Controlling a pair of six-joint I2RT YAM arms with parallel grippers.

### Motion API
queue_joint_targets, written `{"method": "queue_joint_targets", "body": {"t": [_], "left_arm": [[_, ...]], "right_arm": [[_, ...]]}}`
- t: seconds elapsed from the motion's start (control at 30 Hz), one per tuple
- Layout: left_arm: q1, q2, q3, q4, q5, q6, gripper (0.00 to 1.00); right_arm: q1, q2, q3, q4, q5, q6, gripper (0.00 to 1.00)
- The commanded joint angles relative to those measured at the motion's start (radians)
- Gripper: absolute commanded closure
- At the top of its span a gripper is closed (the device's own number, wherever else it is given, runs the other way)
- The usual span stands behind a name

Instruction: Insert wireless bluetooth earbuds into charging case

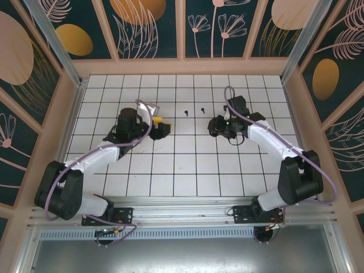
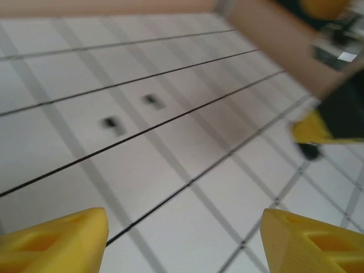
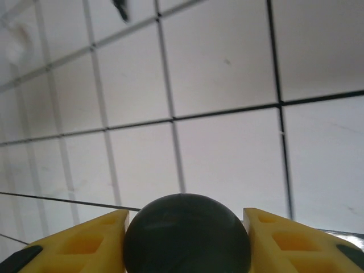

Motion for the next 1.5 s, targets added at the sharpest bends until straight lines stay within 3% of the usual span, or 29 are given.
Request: {"method": "queue_joint_targets", "body": {"t": [0.0, 0.2, 0.3, 0.4, 0.73, 1.03, 1.47], "left_arm": [[-0.079, -0.019, -0.089, 0.421, -0.011, -0.090, 0.29], [-0.245, 0.063, -0.069, 0.618, -0.111, -0.121, 0.29], [-0.270, 0.107, -0.054, 0.722, -0.124, -0.156, 0.30], [-0.287, 0.156, 0.006, 0.718, -0.090, -0.169, 0.31], [-0.307, 0.298, 0.124, 0.766, -0.017, -0.244, 0.38], [-0.310, 0.334, 0.186, 0.696, -0.036, -0.239, 0.47], [-0.310, 0.377, 0.236, 0.635, -0.042, -0.260, 0.72]], "right_arm": [[0.016, -0.075, 0.032, 0.103, -0.036, 0.139, 0.62], [0.066, -0.193, -0.004, 0.209, 0.036, 0.262, 0.62], [0.095, -0.231, -0.006, 0.218, 0.084, 0.286, 0.62], [0.117, -0.262, -0.016, 0.238, 0.110, 0.306, 0.63], [0.152, -0.306, -0.020, 0.257, 0.138, 0.328, 0.63], [0.167, -0.325, -0.032, 0.264, 0.143, 0.334, 0.63], [0.173, -0.351, -0.033, 0.263, 0.161, 0.335, 0.64]]}}
